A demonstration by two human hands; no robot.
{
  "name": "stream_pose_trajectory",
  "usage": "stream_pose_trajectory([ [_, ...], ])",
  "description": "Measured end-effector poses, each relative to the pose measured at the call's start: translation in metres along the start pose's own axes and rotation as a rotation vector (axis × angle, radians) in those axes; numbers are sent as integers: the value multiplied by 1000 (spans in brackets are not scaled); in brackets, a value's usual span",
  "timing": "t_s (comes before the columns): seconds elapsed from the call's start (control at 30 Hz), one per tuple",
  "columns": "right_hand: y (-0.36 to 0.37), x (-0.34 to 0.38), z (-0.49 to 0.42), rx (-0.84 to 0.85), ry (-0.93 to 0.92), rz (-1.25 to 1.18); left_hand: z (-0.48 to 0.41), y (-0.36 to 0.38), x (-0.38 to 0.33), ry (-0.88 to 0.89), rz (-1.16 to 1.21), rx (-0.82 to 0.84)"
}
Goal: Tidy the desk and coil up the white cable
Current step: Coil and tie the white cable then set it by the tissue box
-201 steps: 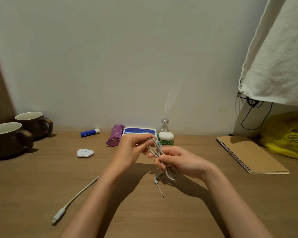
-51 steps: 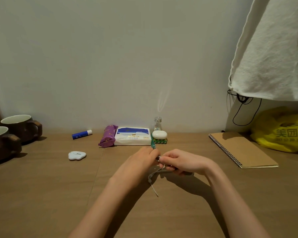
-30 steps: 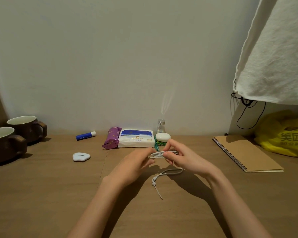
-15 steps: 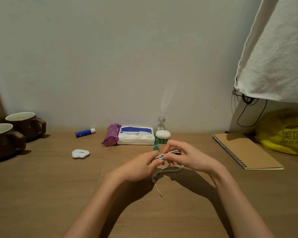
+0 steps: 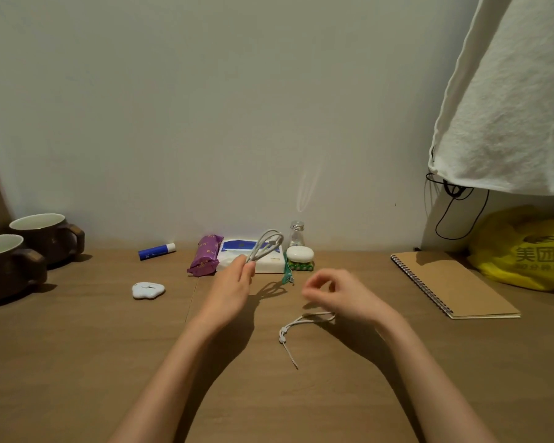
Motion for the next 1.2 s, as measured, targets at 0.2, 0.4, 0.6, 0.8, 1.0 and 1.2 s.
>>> stream_pose_trajectory([
  [0.2, 20, 12, 2, 115, -149, 326, -2, -1, 11, -63, 33, -32],
  [0.4, 29, 13, -2, 54, -198, 321, -4, -1, 13, -74, 56, -43],
  [0.6, -7, 13, -3, -201, -29, -345, -2, -2, 3, -116, 279, -6],
  [0.8, -26, 5, -2, -256, 55, -857, 7, 12, -21, -111, 446, 172],
  [1.0, -38, 0, 0, -287, 50, -994, 18, 28, -32, -25, 362, 448],
  [1.2, -42, 7, 9, -282, 34, -685, 21, 38, -21, 77, 11, 506],
])
Point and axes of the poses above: each hand's wrist, its own z-axis away from the middle knuckle, its own y-axis out of the palm, x = y × z, the point moved 4 cm from there along -z, towards the middle knuckle, and after that the axes turned 12 degrees about z, right-handed, at the moved point
